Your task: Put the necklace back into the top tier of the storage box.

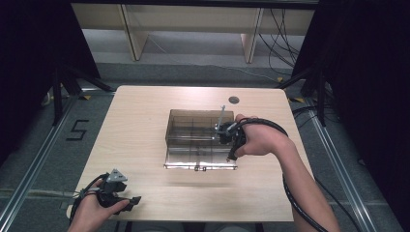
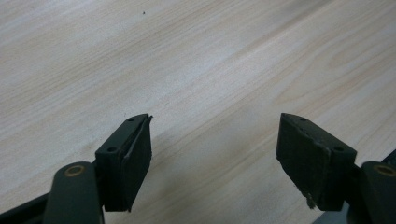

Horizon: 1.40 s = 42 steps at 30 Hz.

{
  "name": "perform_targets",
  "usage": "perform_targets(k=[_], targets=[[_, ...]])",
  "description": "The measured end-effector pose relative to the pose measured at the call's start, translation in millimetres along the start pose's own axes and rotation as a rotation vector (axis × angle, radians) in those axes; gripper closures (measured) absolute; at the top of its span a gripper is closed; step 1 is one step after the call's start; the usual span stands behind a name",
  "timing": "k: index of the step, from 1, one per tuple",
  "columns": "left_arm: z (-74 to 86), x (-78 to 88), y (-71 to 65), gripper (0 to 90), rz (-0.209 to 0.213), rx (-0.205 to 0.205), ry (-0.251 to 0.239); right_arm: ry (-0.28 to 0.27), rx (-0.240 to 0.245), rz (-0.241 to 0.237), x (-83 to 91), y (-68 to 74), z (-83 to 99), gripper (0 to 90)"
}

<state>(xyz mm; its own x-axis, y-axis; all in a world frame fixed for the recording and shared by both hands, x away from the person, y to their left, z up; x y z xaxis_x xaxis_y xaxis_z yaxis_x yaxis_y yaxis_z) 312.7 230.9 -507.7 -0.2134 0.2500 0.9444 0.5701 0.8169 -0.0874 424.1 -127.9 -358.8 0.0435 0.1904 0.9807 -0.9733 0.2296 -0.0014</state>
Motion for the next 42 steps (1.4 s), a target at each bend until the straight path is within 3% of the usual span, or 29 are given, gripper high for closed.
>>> perform_targets(k=[9,15,16,32,37,42], targets=[[0.2,0.1,0.2,26.4,0.000,-0.002,0.002,-0.004,0.006,0.001,-0.4,-4.2,-1.3,86.8],[0.2,0.0,0.1,26.4,0.000,-0.002,0.002,-0.002,-0.017,0.000,-2.8,-5.6,-2.6,86.8],[0.3,0.0,0.0,26.5,0.002,-0.002,0.003,-0.006,0.002,0.004,-3.8,-7.0,-3.5,86.8],[0.2,-0.2,0.0,26.4,0.005,0.004,0.002,-0.006,-0.026,0.009,-7.0,-12.0,-10.3,86.8],[0.2,-0.2,0.0,26.5,0.005,0.003,0.003,-0.008,-0.005,0.014,-8.1,-14.5,-12.5,86.8],[0.2,-0.2,-0.1,26.4,0.005,0.002,0.002,-0.004,-0.026,0.008,-9.9,-14.2,-14.5,86.8]])
Point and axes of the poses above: each handheld gripper's, and its own axes: x roughly backward along the jaws, z roughly out of its underside, y roughly to its left, the point moved 2 cm from there along -x, roughly forward along the jaws, and after that the axes turned 15 degrees about y, right-handed, at the moved point
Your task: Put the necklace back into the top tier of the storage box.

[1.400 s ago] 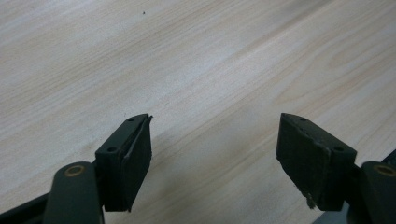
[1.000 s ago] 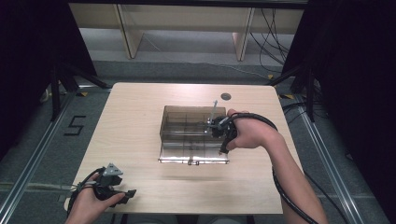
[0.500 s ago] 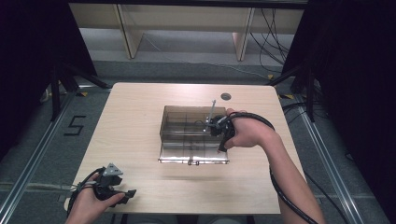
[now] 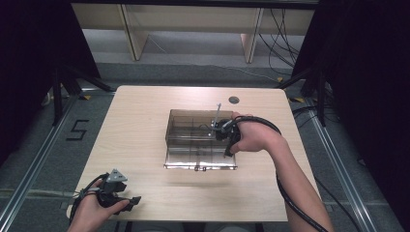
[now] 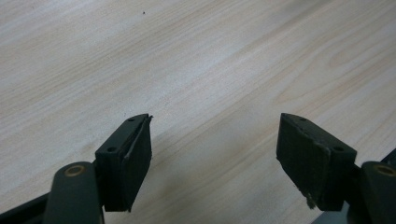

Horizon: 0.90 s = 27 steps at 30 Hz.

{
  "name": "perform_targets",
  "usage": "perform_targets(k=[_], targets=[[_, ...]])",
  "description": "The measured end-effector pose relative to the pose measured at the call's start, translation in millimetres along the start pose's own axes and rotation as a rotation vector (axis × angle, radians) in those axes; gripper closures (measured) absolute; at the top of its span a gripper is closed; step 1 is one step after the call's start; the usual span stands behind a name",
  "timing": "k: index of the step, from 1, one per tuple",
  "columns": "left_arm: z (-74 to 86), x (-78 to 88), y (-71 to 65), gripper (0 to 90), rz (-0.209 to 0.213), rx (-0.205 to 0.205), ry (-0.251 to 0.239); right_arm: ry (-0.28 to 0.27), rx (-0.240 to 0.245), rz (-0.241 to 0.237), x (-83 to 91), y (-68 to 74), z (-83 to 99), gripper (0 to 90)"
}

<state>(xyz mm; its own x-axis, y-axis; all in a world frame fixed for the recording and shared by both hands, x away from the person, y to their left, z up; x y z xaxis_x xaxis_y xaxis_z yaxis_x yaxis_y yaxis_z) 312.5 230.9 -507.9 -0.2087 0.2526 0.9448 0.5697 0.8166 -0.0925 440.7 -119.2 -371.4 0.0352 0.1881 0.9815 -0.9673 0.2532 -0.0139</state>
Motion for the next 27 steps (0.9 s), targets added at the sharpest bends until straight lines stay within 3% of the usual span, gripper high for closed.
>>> perform_targets(k=[1,3,5,27], targets=[[-0.1,-0.2,0.1,26.4,0.002,-0.001,0.000,-0.002,0.015,0.003,-0.6,-1.0,-1.0,86.8],[0.0,0.2,0.0,26.5,-0.001,-0.001,0.000,0.000,-0.005,-0.002,-1.0,-0.2,-1.4,86.8],[0.0,0.0,0.0,26.4,0.000,0.002,-0.001,0.000,0.010,0.002,-1.6,-1.9,-2.3,86.8],[0.3,1.3,0.5,26.4,0.002,-0.014,0.001,0.008,-0.014,0.006,-5.1,-3.5,-10.7,86.8]])
Point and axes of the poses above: each handheld gripper's, and its own axes: x roughly backward along the jaws, z roughly out of its underside, y roughly to its left, the point moved 2 cm from there along -x, roughly forward along the jaws, and after that the axes turned 15 degrees about y, right-handed, at the moved point
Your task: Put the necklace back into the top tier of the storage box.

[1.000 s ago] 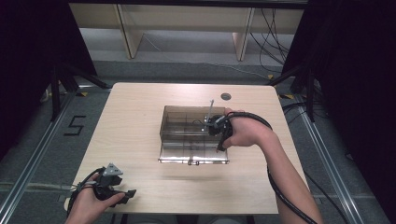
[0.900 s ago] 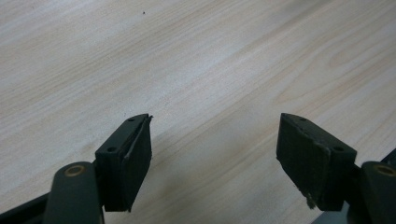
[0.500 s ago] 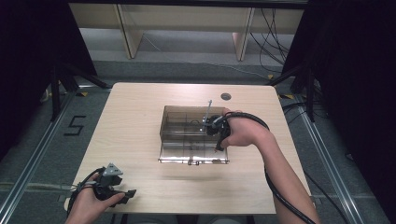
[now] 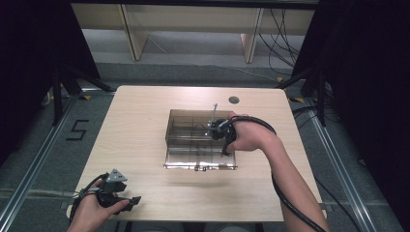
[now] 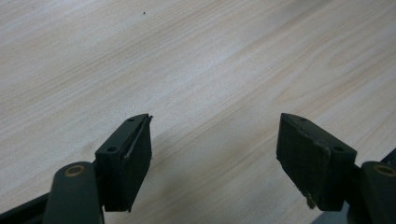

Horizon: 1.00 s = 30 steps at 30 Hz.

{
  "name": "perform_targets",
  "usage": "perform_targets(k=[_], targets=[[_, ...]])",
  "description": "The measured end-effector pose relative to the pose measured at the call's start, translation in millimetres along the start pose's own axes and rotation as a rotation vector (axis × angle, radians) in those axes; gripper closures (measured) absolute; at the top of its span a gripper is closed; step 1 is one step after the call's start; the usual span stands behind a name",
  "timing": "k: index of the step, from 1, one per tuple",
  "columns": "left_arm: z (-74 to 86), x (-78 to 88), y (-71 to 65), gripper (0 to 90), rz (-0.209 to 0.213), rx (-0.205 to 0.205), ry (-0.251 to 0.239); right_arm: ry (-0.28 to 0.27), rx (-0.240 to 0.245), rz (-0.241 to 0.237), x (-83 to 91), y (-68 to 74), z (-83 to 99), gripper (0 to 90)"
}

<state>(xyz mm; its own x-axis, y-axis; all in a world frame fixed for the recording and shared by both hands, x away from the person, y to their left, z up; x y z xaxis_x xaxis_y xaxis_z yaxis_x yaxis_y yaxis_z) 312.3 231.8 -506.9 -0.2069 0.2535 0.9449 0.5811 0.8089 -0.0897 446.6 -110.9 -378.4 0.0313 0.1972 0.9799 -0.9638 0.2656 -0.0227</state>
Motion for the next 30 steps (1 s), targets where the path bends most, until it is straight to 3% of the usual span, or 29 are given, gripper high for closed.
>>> perform_targets(k=[1,7,13,24,26,27,30], targets=[[0.0,0.1,0.0,26.5,0.002,0.000,0.000,-0.006,0.023,0.004,-1.1,-1.3,-1.0,86.8],[-0.1,-0.2,-0.1,26.4,0.001,0.002,-0.001,0.007,0.003,-0.002,-2.4,-0.3,-2.0,86.8],[-0.2,-0.3,-0.1,26.4,0.001,0.002,-0.001,0.007,0.026,0.003,-5.0,-2.2,-3.6,86.8],[-0.4,-1.1,-0.4,26.4,-0.004,0.011,-0.002,0.012,0.008,0.007,-9.7,-2.0,-5.0,86.8],[-0.4,-1.1,-0.4,26.4,-0.004,0.010,-0.001,0.002,0.039,0.015,-11.1,-4.0,-5.9,86.8],[-0.3,-1.5,-0.6,26.4,0.001,0.016,-0.001,0.020,0.017,0.001,-11.5,-2.4,-5.6,86.8],[-0.4,-1.4,-0.4,26.4,0.000,0.016,-0.001,0.021,0.021,0.001,-13.4,-2.7,-6.3,86.8]])
Point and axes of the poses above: each handheld gripper's, and its own axes: x roughly backward along the jaws, z roughly out of its underside, y roughly to its left, the point moved 2 cm from there along -x, roughly forward along the jaws, and after that the axes turned 15 degrees about y, right-handed, at the moved point
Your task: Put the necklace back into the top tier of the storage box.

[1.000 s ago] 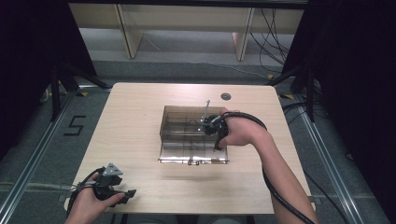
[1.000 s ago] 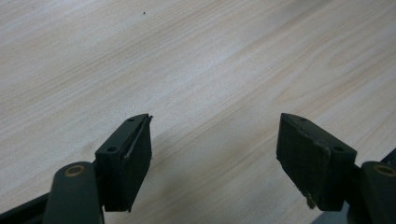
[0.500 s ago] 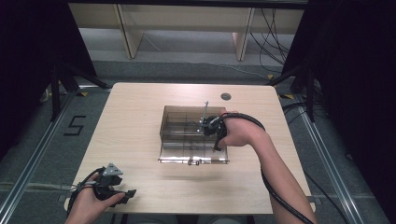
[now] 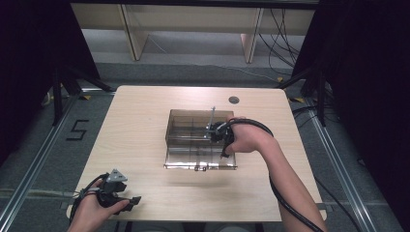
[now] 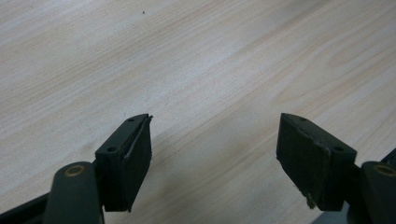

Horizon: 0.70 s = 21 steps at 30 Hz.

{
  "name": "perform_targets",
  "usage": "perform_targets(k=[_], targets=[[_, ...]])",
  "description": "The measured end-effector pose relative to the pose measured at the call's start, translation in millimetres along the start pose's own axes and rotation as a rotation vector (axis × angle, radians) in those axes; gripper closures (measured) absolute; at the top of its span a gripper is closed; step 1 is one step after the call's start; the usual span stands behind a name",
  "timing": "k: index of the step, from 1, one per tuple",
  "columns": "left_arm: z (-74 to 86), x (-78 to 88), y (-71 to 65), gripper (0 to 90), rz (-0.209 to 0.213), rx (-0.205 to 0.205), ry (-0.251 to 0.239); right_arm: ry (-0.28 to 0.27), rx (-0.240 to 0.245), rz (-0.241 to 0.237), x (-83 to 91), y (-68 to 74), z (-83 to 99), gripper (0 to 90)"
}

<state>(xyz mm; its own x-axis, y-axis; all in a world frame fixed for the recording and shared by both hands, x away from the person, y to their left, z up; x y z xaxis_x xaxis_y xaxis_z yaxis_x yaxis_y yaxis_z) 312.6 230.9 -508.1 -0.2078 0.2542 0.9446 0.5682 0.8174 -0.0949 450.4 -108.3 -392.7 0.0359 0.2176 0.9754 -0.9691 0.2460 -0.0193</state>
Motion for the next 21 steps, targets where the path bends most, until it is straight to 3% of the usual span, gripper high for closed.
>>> perform_targets(k=[5,9,10,16,18,19,21], targets=[[0.1,-0.1,0.0,26.4,0.000,0.000,0.000,0.005,-0.016,-0.010,-2.9,1.1,-0.9,86.8],[0.3,1.1,0.3,26.5,0.002,-0.016,0.002,-0.032,0.025,-0.013,-6.9,-1.3,-2.8,86.8],[0.4,1.1,0.4,26.4,0.002,-0.017,0.003,-0.016,-0.001,-0.017,-6.0,0.3,-2.3,86.8],[0.1,0.1,0.1,26.4,0.001,0.000,0.000,0.019,-0.011,0.003,-5.6,0.4,-2.1,86.7],[0.2,0.2,0.1,26.5,0.001,-0.002,0.001,-0.001,-0.013,-0.022,-8.9,0.2,-2.4,86.7],[0.1,0.1,0.1,26.5,0.000,-0.001,0.000,0.006,0.011,-0.009,-8.9,-1.2,-2.9,86.8],[0.1,0.1,0.0,26.5,0.000,-0.001,0.001,0.025,-0.001,0.000,-8.4,-0.6,-2.8,86.7]])
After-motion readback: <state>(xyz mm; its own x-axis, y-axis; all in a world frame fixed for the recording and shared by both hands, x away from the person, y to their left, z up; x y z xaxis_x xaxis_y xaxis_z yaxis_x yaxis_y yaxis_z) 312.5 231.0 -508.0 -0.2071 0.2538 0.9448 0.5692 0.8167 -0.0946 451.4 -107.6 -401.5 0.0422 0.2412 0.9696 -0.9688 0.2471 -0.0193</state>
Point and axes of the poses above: each handheld gripper's, and its own axes: x roughly backward along the jaws, z roughly out of its underside, y roughly to its left, the point moved 2 cm from there along -x, roughly forward along the jaws, and after that the axes turned 15 degrees about y, right-handed, at the moved point
